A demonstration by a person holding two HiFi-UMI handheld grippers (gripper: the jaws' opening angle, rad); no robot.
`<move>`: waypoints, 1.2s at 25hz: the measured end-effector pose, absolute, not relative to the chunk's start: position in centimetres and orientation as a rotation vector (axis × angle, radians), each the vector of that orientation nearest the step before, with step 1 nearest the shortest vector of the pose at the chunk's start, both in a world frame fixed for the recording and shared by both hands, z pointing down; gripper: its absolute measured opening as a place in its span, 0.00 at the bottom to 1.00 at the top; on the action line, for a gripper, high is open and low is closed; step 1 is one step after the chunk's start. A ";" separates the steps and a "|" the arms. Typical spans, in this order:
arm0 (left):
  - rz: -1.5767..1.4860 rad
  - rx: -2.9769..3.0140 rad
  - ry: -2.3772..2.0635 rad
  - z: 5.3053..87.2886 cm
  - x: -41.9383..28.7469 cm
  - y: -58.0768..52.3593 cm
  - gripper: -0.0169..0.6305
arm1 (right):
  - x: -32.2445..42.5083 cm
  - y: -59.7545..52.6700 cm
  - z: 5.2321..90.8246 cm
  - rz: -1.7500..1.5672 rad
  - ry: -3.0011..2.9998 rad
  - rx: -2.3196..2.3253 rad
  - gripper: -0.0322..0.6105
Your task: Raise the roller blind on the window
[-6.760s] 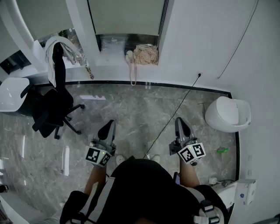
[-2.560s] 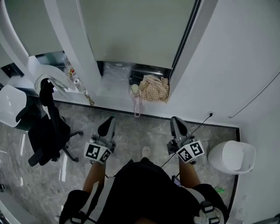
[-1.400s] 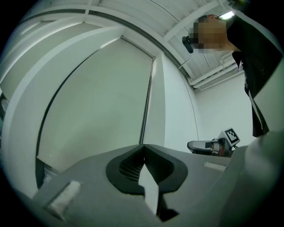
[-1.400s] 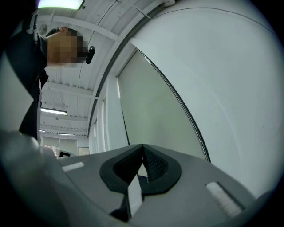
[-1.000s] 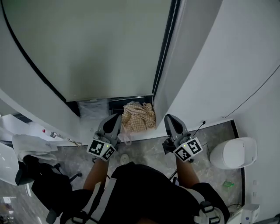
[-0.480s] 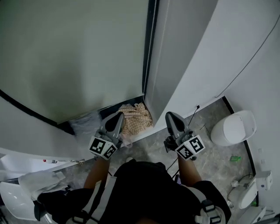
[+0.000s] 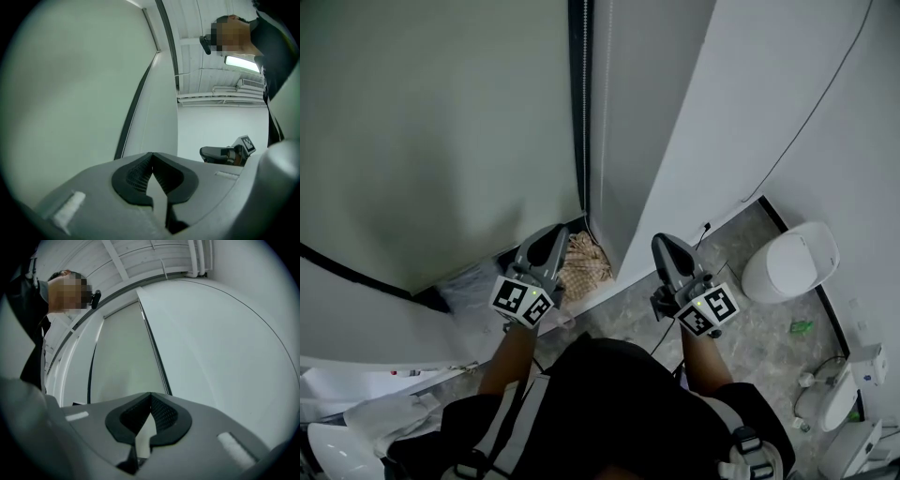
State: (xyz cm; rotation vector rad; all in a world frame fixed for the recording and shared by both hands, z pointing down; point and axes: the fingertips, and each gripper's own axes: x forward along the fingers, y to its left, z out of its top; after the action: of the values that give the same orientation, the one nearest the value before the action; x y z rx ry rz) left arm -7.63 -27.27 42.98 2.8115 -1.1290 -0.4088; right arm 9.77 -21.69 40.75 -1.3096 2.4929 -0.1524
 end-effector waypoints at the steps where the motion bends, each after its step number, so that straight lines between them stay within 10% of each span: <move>1: -0.420 2.813 -1.123 42.7 -7.2 -27.5 0.03 | 10.2 -21.9 40.6 -0.153 2.483 -1.309 0.06; 30: -0.623 2.870 -0.901 31.8 2.1 -41.7 0.24 | 15.1 -22.4 39.7 -0.105 2.395 -1.388 0.06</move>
State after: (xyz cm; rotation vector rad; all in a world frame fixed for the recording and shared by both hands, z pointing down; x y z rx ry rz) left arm 2.06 -41.74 31.76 2.8697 -0.9014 -0.6229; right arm 15.08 -22.44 39.68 -1.3883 2.3945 -0.1055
